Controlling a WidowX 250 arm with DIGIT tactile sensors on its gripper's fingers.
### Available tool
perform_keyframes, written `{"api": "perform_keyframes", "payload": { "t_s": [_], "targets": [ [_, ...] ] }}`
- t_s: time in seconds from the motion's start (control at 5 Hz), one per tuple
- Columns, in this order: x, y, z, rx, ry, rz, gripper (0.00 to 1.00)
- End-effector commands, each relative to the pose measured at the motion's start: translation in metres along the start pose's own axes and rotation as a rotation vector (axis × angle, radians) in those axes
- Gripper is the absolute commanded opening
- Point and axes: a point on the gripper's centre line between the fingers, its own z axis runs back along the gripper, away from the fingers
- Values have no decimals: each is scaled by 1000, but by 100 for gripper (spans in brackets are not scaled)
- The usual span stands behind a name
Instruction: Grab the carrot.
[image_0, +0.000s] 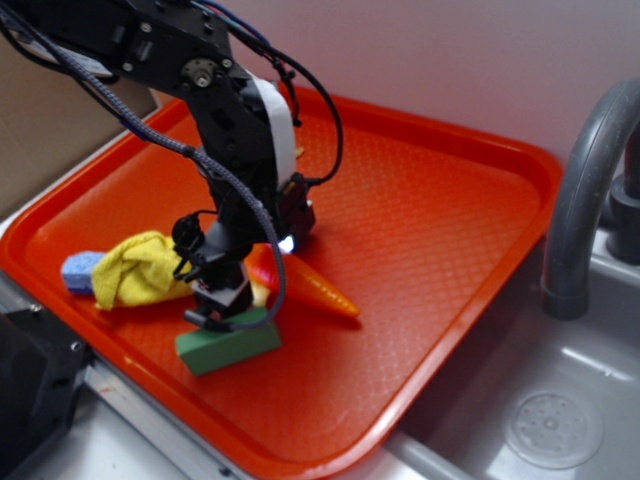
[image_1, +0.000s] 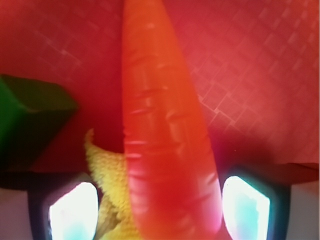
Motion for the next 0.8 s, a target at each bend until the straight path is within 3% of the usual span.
{"api": "perform_keyframes", "payload": {
  "t_s": [0.0, 0.2, 0.4, 0.6],
  "targets": [
    [12, -3, 12, 60, -15, 3, 0],
    [10, 1, 25, 51, -33, 82, 0],
    [-4, 11, 66, -11, -62, 330, 0],
    [-21, 20, 98, -30, -22, 578, 0]
  ]
}}
